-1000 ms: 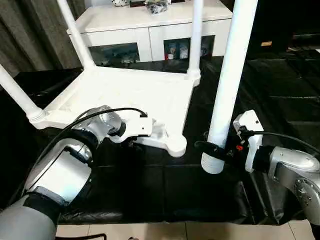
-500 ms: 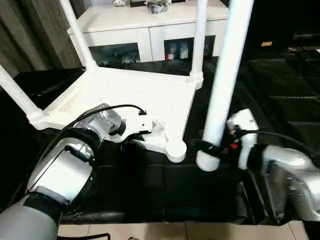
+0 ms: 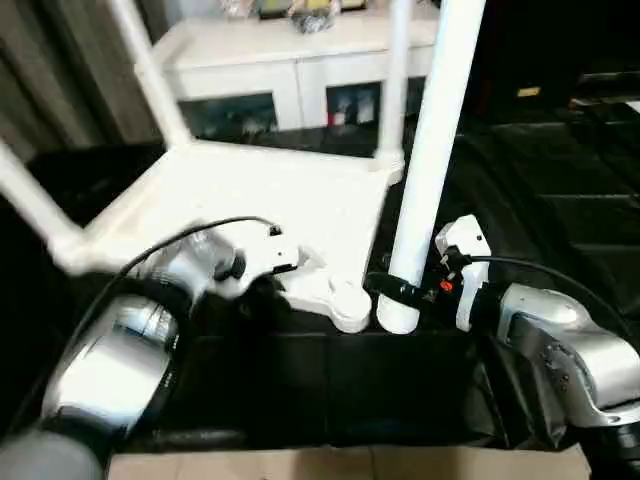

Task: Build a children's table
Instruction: Insert table leg to table base

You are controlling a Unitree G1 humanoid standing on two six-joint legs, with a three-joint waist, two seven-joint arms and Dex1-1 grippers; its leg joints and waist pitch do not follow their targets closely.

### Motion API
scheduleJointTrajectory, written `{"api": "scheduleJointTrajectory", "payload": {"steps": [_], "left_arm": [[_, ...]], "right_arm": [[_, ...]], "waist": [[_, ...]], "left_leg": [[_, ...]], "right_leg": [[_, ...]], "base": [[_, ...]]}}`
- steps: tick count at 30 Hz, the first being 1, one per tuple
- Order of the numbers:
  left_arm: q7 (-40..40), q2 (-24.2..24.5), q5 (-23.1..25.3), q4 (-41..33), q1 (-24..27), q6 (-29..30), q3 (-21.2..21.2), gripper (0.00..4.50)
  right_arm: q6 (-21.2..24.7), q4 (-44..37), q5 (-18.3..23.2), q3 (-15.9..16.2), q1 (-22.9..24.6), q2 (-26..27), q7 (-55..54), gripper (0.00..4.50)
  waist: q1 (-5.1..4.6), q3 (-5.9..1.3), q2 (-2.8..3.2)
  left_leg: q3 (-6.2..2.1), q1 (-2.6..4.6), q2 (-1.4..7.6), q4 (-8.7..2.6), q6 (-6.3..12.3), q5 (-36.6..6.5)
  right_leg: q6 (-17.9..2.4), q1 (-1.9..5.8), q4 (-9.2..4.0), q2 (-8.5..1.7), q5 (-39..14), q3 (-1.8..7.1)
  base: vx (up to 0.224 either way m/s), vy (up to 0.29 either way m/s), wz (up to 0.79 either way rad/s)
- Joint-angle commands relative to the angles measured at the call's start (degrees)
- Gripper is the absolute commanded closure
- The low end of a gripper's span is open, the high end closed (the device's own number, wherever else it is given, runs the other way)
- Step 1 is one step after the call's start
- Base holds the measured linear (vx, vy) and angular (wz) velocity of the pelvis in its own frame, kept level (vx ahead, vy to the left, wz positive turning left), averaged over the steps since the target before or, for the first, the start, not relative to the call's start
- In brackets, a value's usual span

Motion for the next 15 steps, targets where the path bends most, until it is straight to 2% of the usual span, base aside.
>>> {"api": "scheduleJointTrajectory", "payload": {"steps": [1,2,4,5,6,7,8,9,10,11,12,13,14,15], "left_arm": [[3.1,-0.3,-2.6,-0.9,5.6,6.4,1.5,3.75],[3.7,-0.2,-2.9,-8.3,8.9,10.5,2.4,3.76],[4.2,-0.5,-3.4,-14.9,11.7,14.1,3.3,3.80],[4.6,-1.0,-4.2,-16.4,12.3,13.5,4.0,3.83],[4.7,-1.1,-4.4,-16.7,12.4,13.3,4.2,3.86],[4.9,-1.3,-4.7,-17.1,12.6,13.0,4.4,3.88],[4.5,-1.1,-5.1,-20.3,14.0,7.5,3.9,3.95],[4.5,-1.1,-5.1,-20.3,14.0,7.5,3.9,4.03],[4.0,-0.8,-5.0,-22.4,14.8,5.9,3.6,4.03],[3.0,0.0,-4.7,-25.0,15.8,2.3,2.5,4.09],[3.0,0.1,-4.7,-25.3,15.9,2.1,2.4,4.13],[2.8,0.5,-4.8,-27.0,16.5,1.2,2.1,4.20],[2.4,1.1,-5.3,-31.3,18.1,0.6,1.8,4.20],[2.4,1.4,-5.4,-33.0,18.7,1.5,1.6,4.37]], "right_arm": [[-1.1,-0.1,-0.1,0.5,-0.9,0.4,0.0,2.64],[-1.5,0.4,-0.1,0.4,-1.0,0.5,0.0,2.64],[-1.9,1.1,-0.1,0.4,-1.3,0.5,0.1,2.64],[-2.0,1.6,-0.2,0.4,-1.5,0.6,0.0,2.64],[-2.1,1.6,-0.3,0.3,-1.6,0.6,0.0,2.64],[-2.2,1.8,-0.4,0.3,-1.7,0.6,0.0,2.64],[-2.6,2.7,-0.9,0.4,-2.2,0.7,0.3,2.64],[-2.6,2.7,-0.9,0.4,-2.2,0.7,0.3,2.64],[-2.8,3.1,-1.0,0.4,-2.5,0.7,0.4,2.64],[-2.9,3.5,-1.1,0.3,-2.8,0.5,0.6,2.64],[-2.9,3.6,-1.1,0.3,-2.8,0.5,0.7,2.64],[-2.9,4.0,-1.1,0.1,-3.2,0.4,0.7,2.64],[-3.1,4.6,-1.0,0.0,-3.6,0.3,0.9,2.64],[-3.3,5.0,-1.1,0.0,-3.8,0.2,1.0,2.64]], "waist": [[0.23,-2.08,-2.46],[0.14,-2.10,-2.55],[-0.02,-2.16,-2.58],[-0.25,-2.04,-2.61],[-0.28,-2.04,-2.56],[-0.27,-2.05,-2.74],[-0.11,-2.26,-3.31],[-0.14,-2.32,-3.09],[-0.03,-2.31,-2.98],[0.06,-2.39,-3.20],[0.00,-2.20,-3.28],[-0.03,-2.37,-3.87],[0.41,-2.92,-3.40],[0.27,-2.94,-3.65]], "left_leg": [[-1.67,-0.22,2.34,-4.39,2.44,-16.2],[-1.66,-0.11,2.43,-4.48,2.18,-16.8],[-1.78,0.09,2.61,-4.55,1.93,-17.9],[-1.57,0.20,2.34,-4.46,2.01,-18.6],[-1.51,0.24,2.27,-4.43,1.98,-19.0],[-1.44,0.32,2.20,-4.39,1.90,-19.3],[-1.61,0.05,2.24,-4.44,2.00,-18.6],[-1.69,-0.19,2.43,-4.62,1.96,-18.0],[-1.62,-0.17,2.52,-4.69,1.99,-18.0],[-1.61,-0.06,2.53,-4.65,2.01,-18.3],[-1.63,-0.20,2.60,-4.85,1.94,-18.8],[-1.50,-0.28,2.59,-4.80,1.92,-18.4],[-1.64,-0.15,2.96,-4.72,1.46,-16.1],[-1.62,-0.47,2.97,-4.70,1.67,-14.7]], "right_leg": [[-10.1,1.74,-5.70,-3.13,-26.6,1.50],[-10.0,1.71,-5.66,-3.12,-26.8,1.52],[-9.9,1.42,-5.70,-3.21,-26.8,1.60],[-9.6,0.98,-6.04,-2.87,-27.6,1.60],[-9.4,0.90,-6.18,-2.82,-28.0,1.61],[-9.2,0.80,-6.31,-2.75,-28.3,1.65],[-9.1,1.00,-6.17,-2.87,-26.7,1.72],[-9.2,1.16,-5.90,-2.89,-25.2,1.73],[-9.2,0.92,-5.89,-2.76,-23.8,1.72],[-9.4,0.87,-5.85,-2.82,-23.0,1.79],[-9.3,0.90,-5.90,-2.79,-23.0,1.79],[-9.3,0.96,-5.83,-2.72,-22.3,1.78],[-10.5,1.08,-5.03,-2.81,-16.3,1.86],[-11.2,1.21,-4.76,-2.67,-13.1,1.80]], "base": [[0.000,0.000,0.00],[0.000,0.000,0.00],[0.000,0.000,0.00],[0.000,0.000,0.00],[0.000,0.000,0.00],[0.000,0.000,0.00],[0.000,0.000,0.00],[0.000,0.000,0.00],[0.000,0.000,0.00],[0.000,0.000,0.00],[0.000,0.000,0.00],[0.000,0.000,0.00],[0.000,0.000,0.00],[0.000,0.000,0.00]]}}
